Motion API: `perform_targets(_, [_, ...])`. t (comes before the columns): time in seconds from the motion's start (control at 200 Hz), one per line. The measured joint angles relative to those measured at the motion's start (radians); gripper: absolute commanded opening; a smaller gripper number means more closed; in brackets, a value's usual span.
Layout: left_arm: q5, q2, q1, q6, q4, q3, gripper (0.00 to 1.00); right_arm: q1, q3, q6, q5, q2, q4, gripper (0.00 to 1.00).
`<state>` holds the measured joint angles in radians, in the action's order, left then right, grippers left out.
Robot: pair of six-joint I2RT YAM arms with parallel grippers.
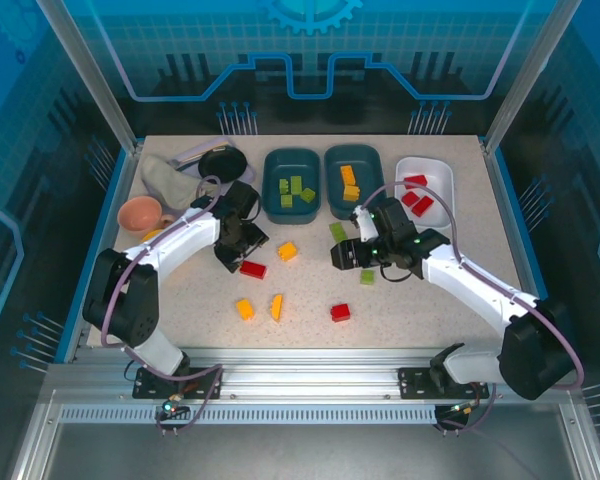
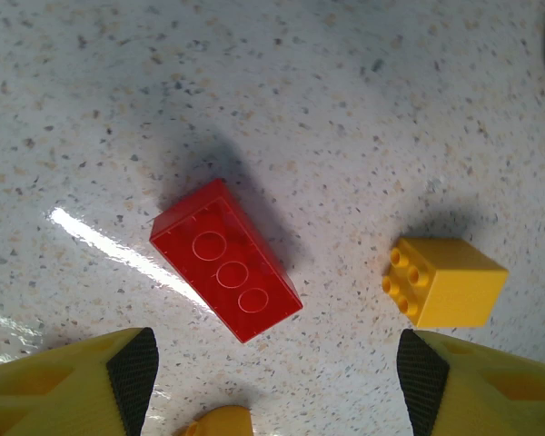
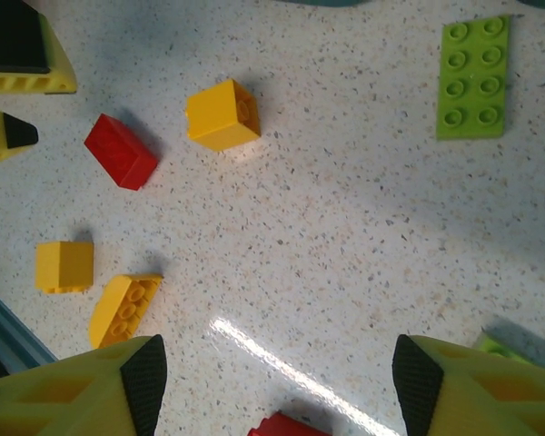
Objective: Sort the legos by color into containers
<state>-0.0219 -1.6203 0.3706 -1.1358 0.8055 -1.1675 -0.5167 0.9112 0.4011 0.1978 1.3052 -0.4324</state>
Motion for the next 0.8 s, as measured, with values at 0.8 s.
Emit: perform_targets(0.8, [0.195,-0.011,0.039,0.101,0.142,0.193,0.77,-0.041,0.007,-0.018,0.211,0.109,0.053,0.71])
